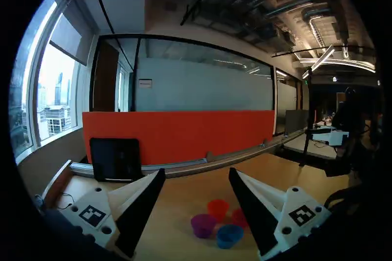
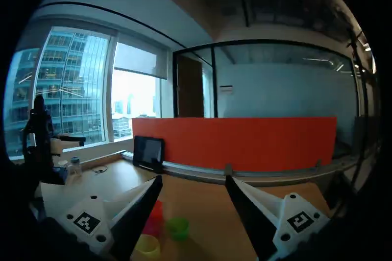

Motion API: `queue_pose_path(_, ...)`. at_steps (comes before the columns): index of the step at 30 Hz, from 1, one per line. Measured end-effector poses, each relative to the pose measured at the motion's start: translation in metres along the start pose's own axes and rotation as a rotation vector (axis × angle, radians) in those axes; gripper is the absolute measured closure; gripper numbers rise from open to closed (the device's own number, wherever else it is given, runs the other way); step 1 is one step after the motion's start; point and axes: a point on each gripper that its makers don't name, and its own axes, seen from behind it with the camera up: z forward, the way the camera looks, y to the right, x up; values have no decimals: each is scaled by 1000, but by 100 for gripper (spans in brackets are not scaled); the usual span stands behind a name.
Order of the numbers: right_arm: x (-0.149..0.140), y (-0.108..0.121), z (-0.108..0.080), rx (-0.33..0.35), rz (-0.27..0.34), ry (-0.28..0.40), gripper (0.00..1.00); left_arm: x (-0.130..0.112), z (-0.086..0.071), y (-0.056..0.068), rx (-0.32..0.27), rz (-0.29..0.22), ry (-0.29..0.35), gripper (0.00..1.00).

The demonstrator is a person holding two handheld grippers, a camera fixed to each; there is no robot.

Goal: Pour water

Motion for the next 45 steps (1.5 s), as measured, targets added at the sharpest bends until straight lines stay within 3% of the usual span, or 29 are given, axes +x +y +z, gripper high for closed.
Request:
queue_pose_path(5, -4, -7, 2, 48, -20, -16, 0, -3, 1, 10, -45, -12, -6, 4)
queue_pose_path(14, -15, -18, 8, 117, -45, -52, 0, -20, 1, 18, -89, 12, -25, 4)
queue_pose_path(24, -36, -18, 20, 164, -45, -99, 0, -53, 8, 30, -145, -2, -66, 4)
queue_pose_path(45, -94, -16, 46, 242, -82, -231, 0, -120, 18, 45, -235, 70, -179, 3)
